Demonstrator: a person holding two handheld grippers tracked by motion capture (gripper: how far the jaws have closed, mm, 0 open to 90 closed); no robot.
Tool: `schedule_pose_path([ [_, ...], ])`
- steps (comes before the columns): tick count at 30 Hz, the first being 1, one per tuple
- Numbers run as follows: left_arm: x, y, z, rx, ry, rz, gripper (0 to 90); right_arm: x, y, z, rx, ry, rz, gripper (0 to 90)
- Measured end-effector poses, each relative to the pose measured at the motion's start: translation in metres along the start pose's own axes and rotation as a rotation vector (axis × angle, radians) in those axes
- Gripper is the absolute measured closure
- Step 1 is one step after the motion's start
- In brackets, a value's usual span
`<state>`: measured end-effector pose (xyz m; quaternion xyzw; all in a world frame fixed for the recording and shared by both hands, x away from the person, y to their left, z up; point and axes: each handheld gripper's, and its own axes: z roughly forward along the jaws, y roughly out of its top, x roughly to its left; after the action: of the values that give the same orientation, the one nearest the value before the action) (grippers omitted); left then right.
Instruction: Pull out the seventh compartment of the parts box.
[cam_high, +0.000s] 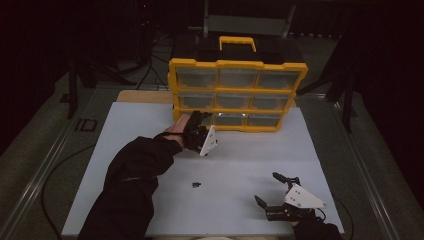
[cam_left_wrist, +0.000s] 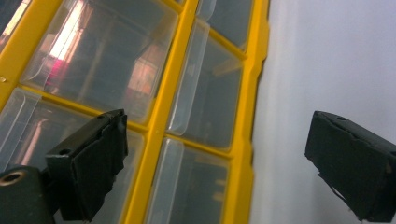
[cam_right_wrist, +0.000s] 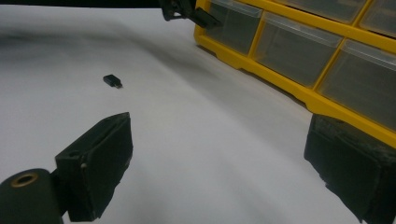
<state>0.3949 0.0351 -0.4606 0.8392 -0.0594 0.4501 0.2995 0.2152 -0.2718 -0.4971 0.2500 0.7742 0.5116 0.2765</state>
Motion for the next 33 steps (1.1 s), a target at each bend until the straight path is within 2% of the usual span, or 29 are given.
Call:
schedule_pose_path([
  [4, 0.0, -0.004, 0.005, 0.008, 0.022, 0.018, 14.7, 0.0, 0.0, 0.0, -0.001, 0.002, 0.001, 7.9],
  [8, -0.001, -0.006, 0.01, 0.029, 0.044, 0.039, 15.6, 0.0, 0.0, 0.0, -0.001, 0.003, 0.004, 7.9],
  [9, 0.0, -0.007, 0.011, 0.033, 0.04, 0.033, 17.6, 0.0, 0.0, 0.0, -0.001, 0.003, 0.004, 7.9],
  [10, 0.0, -0.007, 0.012, 0.04, 0.049, 0.046, 18.1, 0.0, 0.0, 0.0, -0.001, 0.003, 0.004, 7.9],
  [12, 0.0, -0.008, 0.014, 0.048, 0.052, 0.035, 18.8, 0.0, 0.0, 0.0, -0.002, 0.003, 0.004, 7.9],
  [18, -0.003, -0.01, 0.02, 0.076, 0.068, 0.073, 21.1, 0.0, 0.0, 0.0, -0.001, 0.005, 0.003, 7.9],
  [24, -0.005, -0.011, 0.025, 0.118, 0.083, 0.08, 23.9, 0.0, 0.0, 0.0, -0.002, 0.006, 0.004, 7.9],
  [29, -0.008, -0.013, 0.028, 0.131, 0.101, 0.09, 28.2, 0.0, 0.0, 0.0, -0.002, 0.008, 0.005, 7.9],
  [33, -0.01, -0.012, 0.032, 0.152, 0.122, 0.082, 31.0, 0.0, 0.0, 0.0, -0.004, 0.006, 0.004, 7.9],
])
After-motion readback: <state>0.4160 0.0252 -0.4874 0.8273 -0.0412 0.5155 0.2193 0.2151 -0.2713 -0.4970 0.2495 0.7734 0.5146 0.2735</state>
